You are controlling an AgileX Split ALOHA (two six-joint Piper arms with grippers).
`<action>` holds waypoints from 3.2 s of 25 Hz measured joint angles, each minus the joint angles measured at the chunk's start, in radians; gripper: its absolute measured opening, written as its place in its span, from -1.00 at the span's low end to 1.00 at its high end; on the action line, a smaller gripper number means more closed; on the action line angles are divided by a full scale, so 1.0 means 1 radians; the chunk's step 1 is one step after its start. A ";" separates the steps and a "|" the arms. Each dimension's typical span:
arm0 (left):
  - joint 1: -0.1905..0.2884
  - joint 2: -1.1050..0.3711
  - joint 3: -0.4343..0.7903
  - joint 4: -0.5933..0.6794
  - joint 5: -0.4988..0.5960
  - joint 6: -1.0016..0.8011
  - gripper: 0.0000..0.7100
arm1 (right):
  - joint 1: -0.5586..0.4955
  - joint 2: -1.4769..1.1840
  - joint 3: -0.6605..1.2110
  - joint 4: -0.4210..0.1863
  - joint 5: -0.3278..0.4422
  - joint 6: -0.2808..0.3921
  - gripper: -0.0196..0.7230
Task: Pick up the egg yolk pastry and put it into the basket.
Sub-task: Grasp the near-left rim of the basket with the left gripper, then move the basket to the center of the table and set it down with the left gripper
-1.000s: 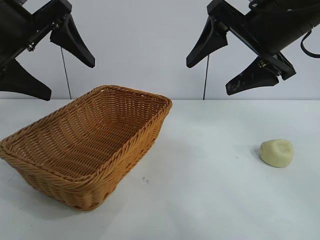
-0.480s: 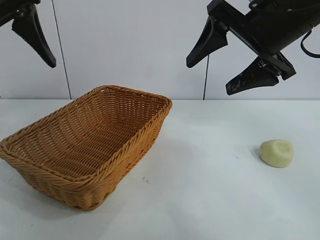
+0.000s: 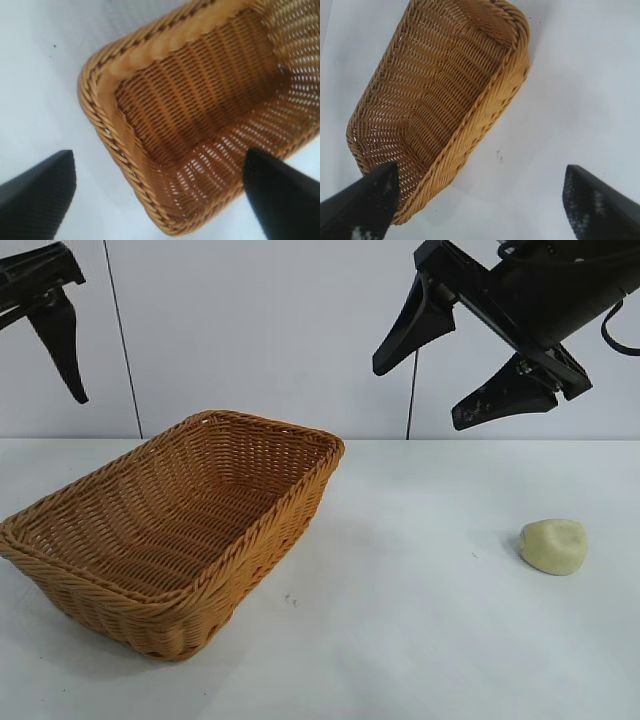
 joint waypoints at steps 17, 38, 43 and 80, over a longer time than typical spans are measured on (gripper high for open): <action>0.000 0.252 0.017 -0.137 -0.175 0.042 0.96 | 0.000 0.000 0.000 0.000 0.000 0.000 0.70; 0.003 0.395 0.018 -0.151 -0.240 -0.002 -0.60 | 0.000 0.000 0.000 0.000 0.000 0.000 0.70; 0.023 0.384 -0.053 -0.147 -0.170 0.064 -0.60 | 0.000 0.000 0.000 0.000 0.000 0.000 0.70; 0.099 0.771 -0.646 -0.252 0.273 0.929 -0.60 | 0.000 0.000 0.000 -0.004 0.000 0.000 0.70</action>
